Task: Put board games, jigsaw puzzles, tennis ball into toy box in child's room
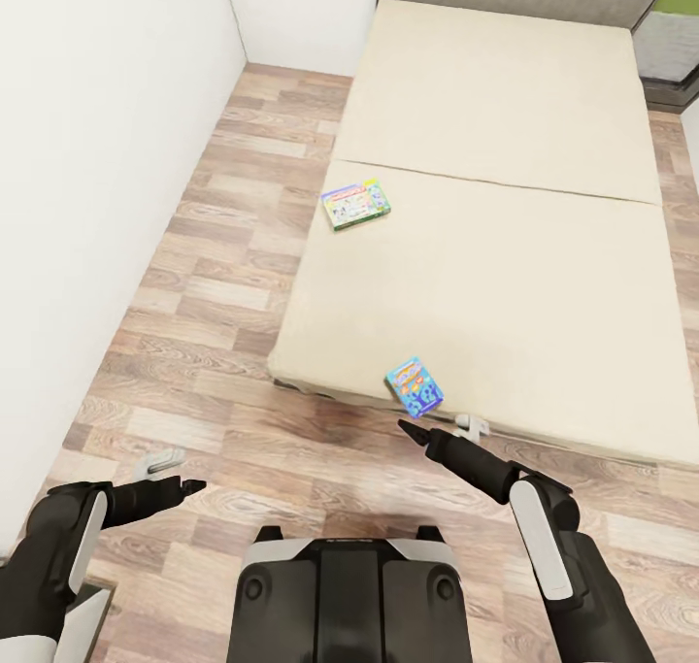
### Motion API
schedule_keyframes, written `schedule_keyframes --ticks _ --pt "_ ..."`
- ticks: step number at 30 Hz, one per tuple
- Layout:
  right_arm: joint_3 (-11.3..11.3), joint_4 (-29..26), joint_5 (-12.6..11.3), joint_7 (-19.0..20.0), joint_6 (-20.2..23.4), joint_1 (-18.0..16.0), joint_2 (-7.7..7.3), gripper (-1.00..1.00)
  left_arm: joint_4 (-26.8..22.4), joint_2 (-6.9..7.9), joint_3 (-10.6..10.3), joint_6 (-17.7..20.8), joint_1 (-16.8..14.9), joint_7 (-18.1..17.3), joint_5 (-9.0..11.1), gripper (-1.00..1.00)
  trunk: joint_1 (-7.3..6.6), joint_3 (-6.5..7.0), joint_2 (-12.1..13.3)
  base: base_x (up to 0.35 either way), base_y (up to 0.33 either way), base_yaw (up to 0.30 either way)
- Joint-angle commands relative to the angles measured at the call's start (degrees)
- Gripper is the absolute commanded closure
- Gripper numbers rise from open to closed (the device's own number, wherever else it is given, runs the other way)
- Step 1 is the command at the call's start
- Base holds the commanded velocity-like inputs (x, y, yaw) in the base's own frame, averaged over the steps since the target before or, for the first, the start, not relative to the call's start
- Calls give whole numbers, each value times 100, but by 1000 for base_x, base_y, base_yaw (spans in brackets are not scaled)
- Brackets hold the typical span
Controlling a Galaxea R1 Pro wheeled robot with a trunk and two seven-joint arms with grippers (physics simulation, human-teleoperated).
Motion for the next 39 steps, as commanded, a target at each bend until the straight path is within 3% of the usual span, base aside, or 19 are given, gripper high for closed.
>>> schedule_keyframes --ticks 1,19,39 --pt "-16 -3 -3 23 25 -2 10 -100 -4 0 8 33 -3 -22 -6 -100 4 3 -9 0 0 29" --pt "10 -3 -4 16 -97 -3 33 -100 -4 0 4 33 -3 -22 -2 -100 4 123 -9 0 0 -20" --pt "20 16 -10 16 -253 -1 42 -100 -4 -4 -12 33 -3 -13 -3 -100 4 282 -9 0 0 -108"
